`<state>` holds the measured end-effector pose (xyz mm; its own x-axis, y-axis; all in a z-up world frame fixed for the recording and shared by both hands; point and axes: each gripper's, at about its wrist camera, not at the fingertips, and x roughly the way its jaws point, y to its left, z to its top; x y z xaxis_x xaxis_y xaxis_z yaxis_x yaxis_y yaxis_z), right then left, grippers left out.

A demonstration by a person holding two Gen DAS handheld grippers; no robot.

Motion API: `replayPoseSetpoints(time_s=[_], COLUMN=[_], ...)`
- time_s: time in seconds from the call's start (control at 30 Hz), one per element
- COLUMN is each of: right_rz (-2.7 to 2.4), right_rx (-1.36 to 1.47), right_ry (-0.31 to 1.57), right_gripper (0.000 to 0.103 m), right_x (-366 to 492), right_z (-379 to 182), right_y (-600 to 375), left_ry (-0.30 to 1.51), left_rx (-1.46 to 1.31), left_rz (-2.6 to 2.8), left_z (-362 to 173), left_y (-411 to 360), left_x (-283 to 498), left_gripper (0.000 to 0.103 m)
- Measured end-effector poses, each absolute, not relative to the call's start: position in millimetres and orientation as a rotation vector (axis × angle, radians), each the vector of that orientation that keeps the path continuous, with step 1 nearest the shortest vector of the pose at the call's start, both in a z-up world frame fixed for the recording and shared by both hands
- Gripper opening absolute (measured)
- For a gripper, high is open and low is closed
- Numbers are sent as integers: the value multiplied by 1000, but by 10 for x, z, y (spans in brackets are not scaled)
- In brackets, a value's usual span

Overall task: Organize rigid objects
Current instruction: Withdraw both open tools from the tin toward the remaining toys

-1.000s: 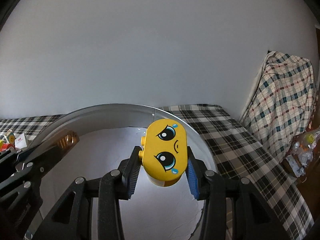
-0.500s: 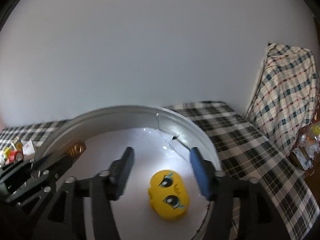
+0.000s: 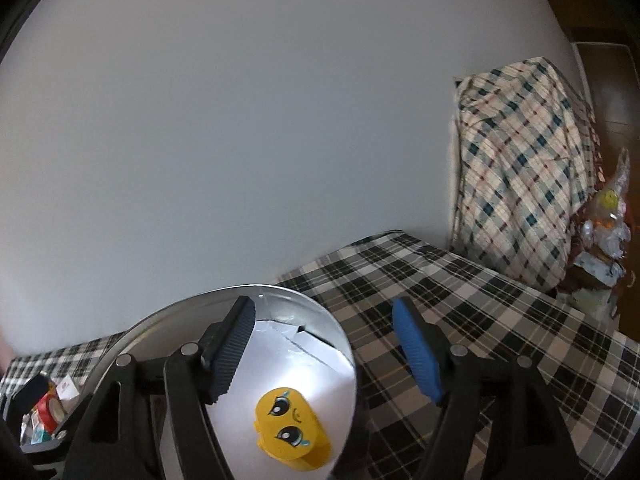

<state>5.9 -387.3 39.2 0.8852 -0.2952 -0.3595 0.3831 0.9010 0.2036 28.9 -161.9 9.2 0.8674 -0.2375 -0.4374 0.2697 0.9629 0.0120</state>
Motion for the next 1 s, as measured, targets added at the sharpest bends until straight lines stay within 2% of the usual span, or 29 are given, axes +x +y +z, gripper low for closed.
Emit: replayPoseSetpoints(time_s=[0.33,1.0], right_rz=[-479,-494], right_rx=[183,44], right_ry=[123,55], right_gripper=[73,73], right_x=[-167,-456], right_z=[464,524], right_y=[-3665,-3066], left_ry=[397,390], left_rx=[77,38], left_rz=[-159,-106], left_z=[84,91], left_y=[-1232,-728], left_x=[157,36], left_gripper=[100,101])
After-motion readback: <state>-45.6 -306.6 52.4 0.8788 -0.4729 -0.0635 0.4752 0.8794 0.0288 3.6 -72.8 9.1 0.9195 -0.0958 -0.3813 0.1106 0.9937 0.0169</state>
